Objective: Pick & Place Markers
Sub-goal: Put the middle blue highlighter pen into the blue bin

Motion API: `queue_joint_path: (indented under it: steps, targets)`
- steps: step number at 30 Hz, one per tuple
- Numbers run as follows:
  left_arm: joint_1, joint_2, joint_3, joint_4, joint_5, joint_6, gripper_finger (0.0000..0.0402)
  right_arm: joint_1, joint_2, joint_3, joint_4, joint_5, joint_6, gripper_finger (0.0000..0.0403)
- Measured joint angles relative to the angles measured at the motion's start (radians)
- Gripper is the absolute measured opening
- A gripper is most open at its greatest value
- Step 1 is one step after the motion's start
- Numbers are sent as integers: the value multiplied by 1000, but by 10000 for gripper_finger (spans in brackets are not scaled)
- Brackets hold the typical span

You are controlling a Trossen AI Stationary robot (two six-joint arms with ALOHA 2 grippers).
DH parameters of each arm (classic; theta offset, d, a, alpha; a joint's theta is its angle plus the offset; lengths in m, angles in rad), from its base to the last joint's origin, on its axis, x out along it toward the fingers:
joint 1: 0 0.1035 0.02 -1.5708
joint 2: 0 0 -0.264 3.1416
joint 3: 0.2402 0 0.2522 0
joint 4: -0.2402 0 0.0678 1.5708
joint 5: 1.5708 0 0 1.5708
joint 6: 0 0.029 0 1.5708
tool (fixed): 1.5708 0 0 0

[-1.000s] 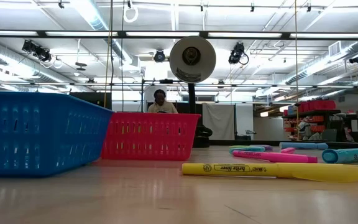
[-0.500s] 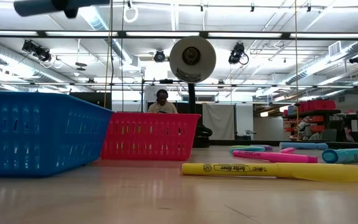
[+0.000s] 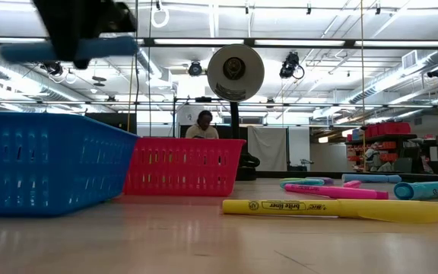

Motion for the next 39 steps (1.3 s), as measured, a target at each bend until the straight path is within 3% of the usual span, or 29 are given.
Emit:
queue_joint_path:
  steps: [24,39]
  targets:
    - [-7,0,-365,407,28,-85,69,0,0,0,-16,0,0,233]
    - [4,29,-396,486,47,-53,72,0,1,0,-17,0,0,233]
